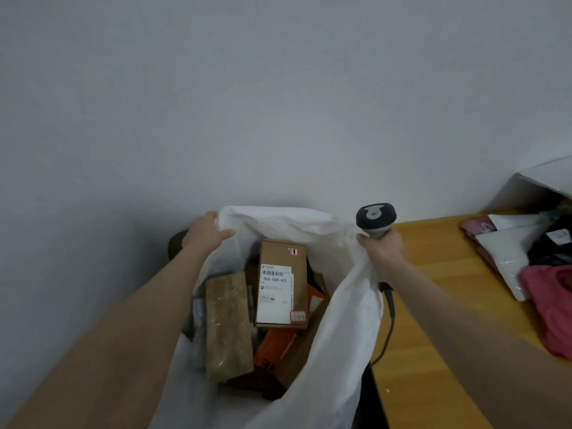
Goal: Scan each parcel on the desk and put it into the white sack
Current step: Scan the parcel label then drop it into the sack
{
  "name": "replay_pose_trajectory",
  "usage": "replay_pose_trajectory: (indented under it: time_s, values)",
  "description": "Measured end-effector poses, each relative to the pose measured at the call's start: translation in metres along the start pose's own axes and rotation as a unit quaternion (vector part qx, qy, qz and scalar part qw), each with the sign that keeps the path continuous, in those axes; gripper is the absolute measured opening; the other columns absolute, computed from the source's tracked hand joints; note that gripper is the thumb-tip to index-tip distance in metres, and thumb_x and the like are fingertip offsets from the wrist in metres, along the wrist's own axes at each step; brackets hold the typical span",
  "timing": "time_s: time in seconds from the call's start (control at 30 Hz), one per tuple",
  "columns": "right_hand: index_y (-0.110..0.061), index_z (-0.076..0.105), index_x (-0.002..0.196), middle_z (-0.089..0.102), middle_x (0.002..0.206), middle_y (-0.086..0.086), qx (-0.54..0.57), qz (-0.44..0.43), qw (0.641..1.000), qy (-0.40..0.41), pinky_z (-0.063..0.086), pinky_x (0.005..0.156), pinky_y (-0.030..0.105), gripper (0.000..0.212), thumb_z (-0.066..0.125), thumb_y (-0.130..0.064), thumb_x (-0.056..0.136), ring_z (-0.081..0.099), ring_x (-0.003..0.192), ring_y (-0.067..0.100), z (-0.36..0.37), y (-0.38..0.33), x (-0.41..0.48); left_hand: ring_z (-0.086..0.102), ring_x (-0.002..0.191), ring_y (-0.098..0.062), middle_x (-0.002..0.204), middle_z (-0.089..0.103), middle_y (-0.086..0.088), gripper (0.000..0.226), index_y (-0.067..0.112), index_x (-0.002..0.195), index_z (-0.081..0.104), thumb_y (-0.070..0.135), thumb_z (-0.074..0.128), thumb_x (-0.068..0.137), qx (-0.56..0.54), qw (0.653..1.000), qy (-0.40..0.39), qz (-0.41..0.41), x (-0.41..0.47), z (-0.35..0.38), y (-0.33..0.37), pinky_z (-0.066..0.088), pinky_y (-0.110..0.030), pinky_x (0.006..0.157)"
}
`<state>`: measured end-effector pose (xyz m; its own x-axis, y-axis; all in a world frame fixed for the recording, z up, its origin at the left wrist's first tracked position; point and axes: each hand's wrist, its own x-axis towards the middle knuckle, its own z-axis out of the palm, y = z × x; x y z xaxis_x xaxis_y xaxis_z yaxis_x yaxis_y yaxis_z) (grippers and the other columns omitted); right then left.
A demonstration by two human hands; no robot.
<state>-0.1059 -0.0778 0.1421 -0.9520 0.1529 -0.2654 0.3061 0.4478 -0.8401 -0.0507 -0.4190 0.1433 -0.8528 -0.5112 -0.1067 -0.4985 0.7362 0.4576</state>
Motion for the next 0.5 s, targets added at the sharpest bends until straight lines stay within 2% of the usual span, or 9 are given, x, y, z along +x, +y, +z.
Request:
replay_pose_trajectory:
  time_s: [0.1,0.17,0.23,0.3,0.33,0.4,0.5]
  values:
    - [-0.007,0.055,0.115,0.060,0.096,0.009,-0.019,-0.007,0.999,-0.027,0.047,0.072,0.036,0.038,0.068,-0.029,0.087,0.056,0.087,0.028,-0.011,0.005,-0.018,0.048,0.122,-0.034,0.138,0.049,-0.013,0.077,0.013,0.140,0.040,0.052,0.069,0.079,0.033,0.999,0.024,-0.035,-0.035,-0.004,-0.014,0.042,-0.045,0.097]
    - [-0.007,0.056,0.112,0.059,0.093,0.009,-0.032,-0.017,0.998,-0.046,0.045,0.070,0.035,0.036,0.068,-0.030,0.087,0.057,0.089,0.028,-0.016,0.012,-0.035,0.046,0.124,-0.036,0.140,0.045,-0.014,0.087,0.015,0.142,0.036,0.060,0.067,0.075,0.041,0.996,0.035,-0.076,-0.066,-0.004,-0.025,0.043,-0.049,0.098]
    - [-0.008,0.056,0.107,0.058,0.093,0.010,-0.044,-0.015,0.998,-0.041,0.043,0.065,0.032,0.032,0.068,-0.030,0.087,0.057,0.093,0.029,-0.015,0.017,-0.044,0.042,0.127,-0.038,0.142,0.042,-0.017,0.088,0.013,0.144,0.032,0.056,0.068,0.076,0.043,0.993,0.045,-0.104,-0.083,0.001,-0.034,0.040,-0.050,0.100]
    - [-0.007,0.056,0.106,0.057,0.092,0.011,-0.056,-0.017,0.997,-0.051,0.041,0.057,0.028,0.028,0.066,-0.026,0.088,0.056,0.089,0.027,-0.017,0.023,-0.059,0.041,0.126,-0.040,0.140,0.042,-0.020,0.086,0.011,0.143,0.032,0.053,0.068,0.077,0.040,0.988,0.065,-0.134,-0.115,0.002,-0.042,0.039,-0.050,0.101]
    - [-0.006,0.057,0.109,0.057,0.095,0.012,-0.057,-0.013,0.996,-0.060,0.043,0.058,0.029,0.029,0.066,-0.025,0.088,0.055,0.089,0.027,-0.016,0.027,-0.066,0.041,0.126,-0.041,0.140,0.042,-0.021,0.087,0.011,0.142,0.032,0.054,0.069,0.076,0.035,0.985,0.075,-0.153,-0.130,0.002,-0.048,0.038,-0.051,0.101]
    - [-0.009,0.056,0.114,0.059,0.112,0.017,-0.060,-0.001,0.995,-0.076,0.050,0.072,0.037,0.038,0.068,-0.031,0.086,0.057,0.102,0.033,-0.010,0.036,-0.079,0.041,0.127,-0.041,0.141,0.041,-0.020,0.092,0.013,0.143,0.030,0.058,0.069,0.073,0.022,0.977,0.087,-0.194,-0.159,0.003,-0.064,0.038,-0.053,0.101]
    - [-0.016,0.052,0.124,0.052,0.128,0.019,-0.065,0.003,0.995,-0.077,0.050,0.082,0.043,0.050,0.070,-0.039,0.084,0.056,0.108,0.039,0.003,0.045,-0.100,0.034,0.132,-0.042,0.145,0.037,-0.022,0.097,0.013,0.147,0.025,0.054,0.073,0.073,0.009,0.970,0.091,-0.225,-0.194,0.006,-0.088,0.033,-0.053,0.105]
